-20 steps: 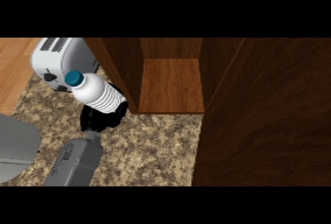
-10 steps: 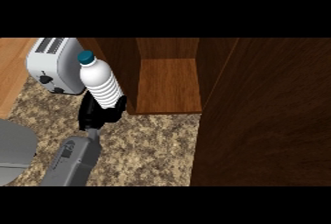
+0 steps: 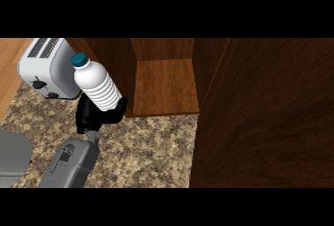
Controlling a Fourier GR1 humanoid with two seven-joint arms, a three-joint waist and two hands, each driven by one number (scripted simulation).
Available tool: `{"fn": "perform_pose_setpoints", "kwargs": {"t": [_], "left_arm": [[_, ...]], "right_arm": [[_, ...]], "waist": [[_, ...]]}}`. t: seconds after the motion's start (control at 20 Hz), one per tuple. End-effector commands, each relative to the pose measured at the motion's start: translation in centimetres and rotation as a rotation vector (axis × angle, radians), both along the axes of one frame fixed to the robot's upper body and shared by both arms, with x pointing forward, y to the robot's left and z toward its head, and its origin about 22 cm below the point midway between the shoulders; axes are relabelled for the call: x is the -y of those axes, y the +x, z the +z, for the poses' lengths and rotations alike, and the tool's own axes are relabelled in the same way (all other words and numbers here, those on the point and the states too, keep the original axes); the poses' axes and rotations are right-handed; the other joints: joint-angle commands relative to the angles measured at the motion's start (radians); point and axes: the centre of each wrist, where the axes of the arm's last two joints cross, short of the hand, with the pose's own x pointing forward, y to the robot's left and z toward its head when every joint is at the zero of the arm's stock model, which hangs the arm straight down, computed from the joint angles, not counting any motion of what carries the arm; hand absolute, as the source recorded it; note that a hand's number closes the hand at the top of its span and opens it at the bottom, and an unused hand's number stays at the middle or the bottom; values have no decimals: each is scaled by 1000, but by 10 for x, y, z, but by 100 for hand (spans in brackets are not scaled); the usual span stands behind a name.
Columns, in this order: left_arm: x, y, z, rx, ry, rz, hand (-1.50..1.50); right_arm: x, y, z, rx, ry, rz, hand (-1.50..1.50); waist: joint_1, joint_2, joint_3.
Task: Pick up the bottled water, place it into the cabinet and close the cabinet
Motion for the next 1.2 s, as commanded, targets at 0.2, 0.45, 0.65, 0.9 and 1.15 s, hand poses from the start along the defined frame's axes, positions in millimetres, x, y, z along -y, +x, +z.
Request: {"fn": "perform_pose_setpoints", "kwargs": {"t": [0.2, 0.45, 0.65, 0.9, 1.15], "left_arm": [[61, 49, 55, 95, 115, -85, 150], [48, 56, 50, 81, 178, -10, 150], [43, 57, 43, 115, 304, 23, 150], [39, 63, 38, 120, 424, 90, 150], [36, 67, 29, 92, 439, 126, -150]], "right_arm": [[3, 4, -1, 2, -11, 20, -150], [-3, 3, 0, 2, 7, 48, -150], [-1, 9, -6, -6, -8, 67, -150], [6, 7, -7, -3, -9, 37, -150], [-1, 14, -2, 12, 7, 67, -150]], "waist": [[-73, 23, 5], [-86, 26, 4], [-86, 30, 5], [-83, 27, 6], [-82, 36, 3]]}}
